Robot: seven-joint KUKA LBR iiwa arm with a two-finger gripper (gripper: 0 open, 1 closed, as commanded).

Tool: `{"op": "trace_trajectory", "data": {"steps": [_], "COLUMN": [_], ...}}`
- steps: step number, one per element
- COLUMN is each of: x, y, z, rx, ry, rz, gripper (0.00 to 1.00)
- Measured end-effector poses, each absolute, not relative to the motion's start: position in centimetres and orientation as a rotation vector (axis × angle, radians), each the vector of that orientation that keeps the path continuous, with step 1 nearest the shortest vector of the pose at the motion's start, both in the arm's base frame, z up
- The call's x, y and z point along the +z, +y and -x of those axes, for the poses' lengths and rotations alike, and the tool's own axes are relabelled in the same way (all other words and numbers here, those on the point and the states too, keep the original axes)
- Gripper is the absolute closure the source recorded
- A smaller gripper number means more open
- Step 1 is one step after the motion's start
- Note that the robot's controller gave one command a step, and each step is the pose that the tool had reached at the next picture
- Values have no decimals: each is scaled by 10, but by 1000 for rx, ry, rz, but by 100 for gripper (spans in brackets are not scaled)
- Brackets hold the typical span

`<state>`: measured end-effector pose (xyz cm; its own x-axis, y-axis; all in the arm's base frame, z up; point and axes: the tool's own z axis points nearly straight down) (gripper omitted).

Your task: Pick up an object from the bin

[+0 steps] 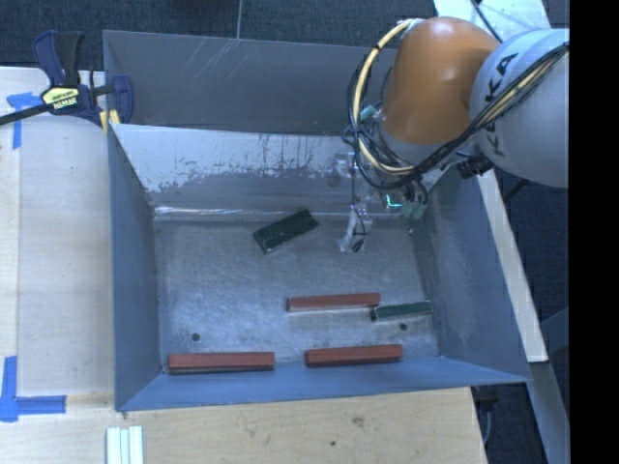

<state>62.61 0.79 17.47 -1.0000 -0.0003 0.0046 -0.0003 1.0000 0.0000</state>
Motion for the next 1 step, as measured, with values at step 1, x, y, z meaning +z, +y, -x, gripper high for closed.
{"op": "trace_trajectory", "data": {"steps": [1], "x": [71], "y": [4], "z": [-581], "rx": [-1], "ry": [-3140], "rz": [49], "gripper": [0]}}
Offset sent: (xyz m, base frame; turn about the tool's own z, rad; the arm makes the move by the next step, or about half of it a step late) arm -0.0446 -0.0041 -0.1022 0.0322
